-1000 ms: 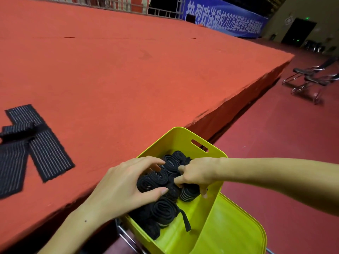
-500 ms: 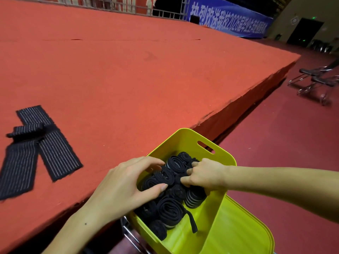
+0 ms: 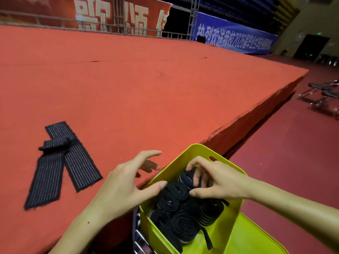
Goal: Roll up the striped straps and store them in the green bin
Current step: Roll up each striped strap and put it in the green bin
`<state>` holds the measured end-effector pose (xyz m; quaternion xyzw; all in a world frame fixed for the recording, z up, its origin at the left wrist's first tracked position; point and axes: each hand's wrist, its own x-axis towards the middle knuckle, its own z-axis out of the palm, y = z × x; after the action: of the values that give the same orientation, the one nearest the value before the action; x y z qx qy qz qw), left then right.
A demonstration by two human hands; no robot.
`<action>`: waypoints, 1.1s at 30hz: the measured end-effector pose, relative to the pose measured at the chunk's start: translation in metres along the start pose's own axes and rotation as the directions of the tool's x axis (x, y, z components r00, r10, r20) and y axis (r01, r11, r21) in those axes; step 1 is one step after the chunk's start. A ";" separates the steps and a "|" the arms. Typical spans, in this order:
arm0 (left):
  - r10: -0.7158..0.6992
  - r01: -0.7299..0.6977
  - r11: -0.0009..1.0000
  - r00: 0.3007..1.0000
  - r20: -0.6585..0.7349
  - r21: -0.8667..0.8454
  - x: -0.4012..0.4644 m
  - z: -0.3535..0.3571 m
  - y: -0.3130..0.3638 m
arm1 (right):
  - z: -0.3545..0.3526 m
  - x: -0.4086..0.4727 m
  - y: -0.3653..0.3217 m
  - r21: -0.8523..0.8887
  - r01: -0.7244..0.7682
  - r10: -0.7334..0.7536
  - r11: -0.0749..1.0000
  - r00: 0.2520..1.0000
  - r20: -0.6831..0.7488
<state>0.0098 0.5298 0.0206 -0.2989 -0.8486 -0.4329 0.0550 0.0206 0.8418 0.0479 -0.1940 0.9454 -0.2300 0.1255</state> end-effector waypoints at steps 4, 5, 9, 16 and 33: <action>-0.036 0.037 0.999 0.996 -0.087 0.017 -0.013 -0.028 -0.009 | 0.005 0.014 -0.051 0.139 0.122 -0.106 0.983 0.987 -0.119; -0.055 0.058 0.998 0.991 -0.120 0.020 -0.018 -0.036 -0.014 | 0.008 0.024 -0.063 0.154 0.157 -0.136 0.975 0.981 -0.139; -0.166 0.177 0.984 0.957 -0.239 0.023 -0.044 -0.075 -0.046 | 0.029 0.079 -0.109 0.165 0.270 -0.245 0.949 0.957 -0.156; -0.332 0.380 0.924 0.855 -0.400 0.045 -0.084 -0.146 -0.121 | 0.073 0.190 -0.167 0.178 0.364 -0.341 0.914 0.929 -0.146; -0.416 0.577 0.700 0.809 -0.416 0.421 -0.009 -0.197 -0.292 | 0.135 0.387 -0.182 0.091 0.327 -0.316 0.941 0.941 -0.118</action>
<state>-0.1777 0.2442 -0.0658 0.0376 -0.9651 -0.2195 0.1381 -0.2250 0.4760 -0.0375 -0.3267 0.8920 -0.3086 0.0483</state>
